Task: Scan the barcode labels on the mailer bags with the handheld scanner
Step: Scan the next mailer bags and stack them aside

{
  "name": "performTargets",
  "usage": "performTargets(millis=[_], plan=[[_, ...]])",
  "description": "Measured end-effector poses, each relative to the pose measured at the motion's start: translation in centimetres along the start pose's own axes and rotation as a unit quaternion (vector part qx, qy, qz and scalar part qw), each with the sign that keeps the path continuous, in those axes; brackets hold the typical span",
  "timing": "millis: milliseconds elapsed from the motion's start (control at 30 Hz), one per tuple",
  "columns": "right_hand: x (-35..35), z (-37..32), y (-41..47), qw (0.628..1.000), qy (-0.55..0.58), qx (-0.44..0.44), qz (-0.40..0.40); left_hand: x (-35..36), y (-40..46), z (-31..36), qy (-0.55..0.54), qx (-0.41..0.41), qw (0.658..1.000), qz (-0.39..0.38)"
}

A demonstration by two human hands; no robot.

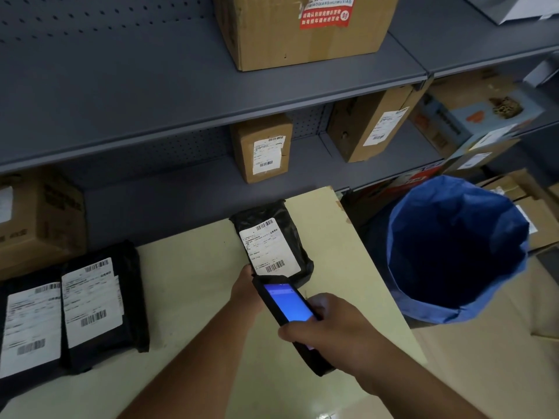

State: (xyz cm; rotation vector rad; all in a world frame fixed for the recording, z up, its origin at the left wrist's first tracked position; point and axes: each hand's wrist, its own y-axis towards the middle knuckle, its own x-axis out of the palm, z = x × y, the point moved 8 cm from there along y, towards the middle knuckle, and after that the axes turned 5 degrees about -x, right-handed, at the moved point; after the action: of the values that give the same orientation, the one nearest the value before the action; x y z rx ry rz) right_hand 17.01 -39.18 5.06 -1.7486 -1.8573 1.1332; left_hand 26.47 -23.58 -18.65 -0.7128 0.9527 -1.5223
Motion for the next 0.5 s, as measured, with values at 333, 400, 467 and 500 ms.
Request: performTargets(millis=[333,400,467,500], plan=[[2.6,-1.2,-0.3,1.000,-0.030,-0.006,0.000,-5.4,-9.5,3.7,0.110,0.035,0.987,0.111],[3.5,-1.6,-0.5,0.999,-0.037,-0.009,0.001,-7.2,-9.6,3.3,0.123,0.048,0.983,0.130],[4.7,-2.0,-0.7,0.999,-0.044,-0.012,-0.002,-9.0,-10.1,2.9,0.126,0.052,0.981,0.140],[5.4,-2.2,-0.8,0.999,-0.048,-0.013,-0.005,-9.9,-10.6,2.8,0.129,0.057,0.979,0.148]])
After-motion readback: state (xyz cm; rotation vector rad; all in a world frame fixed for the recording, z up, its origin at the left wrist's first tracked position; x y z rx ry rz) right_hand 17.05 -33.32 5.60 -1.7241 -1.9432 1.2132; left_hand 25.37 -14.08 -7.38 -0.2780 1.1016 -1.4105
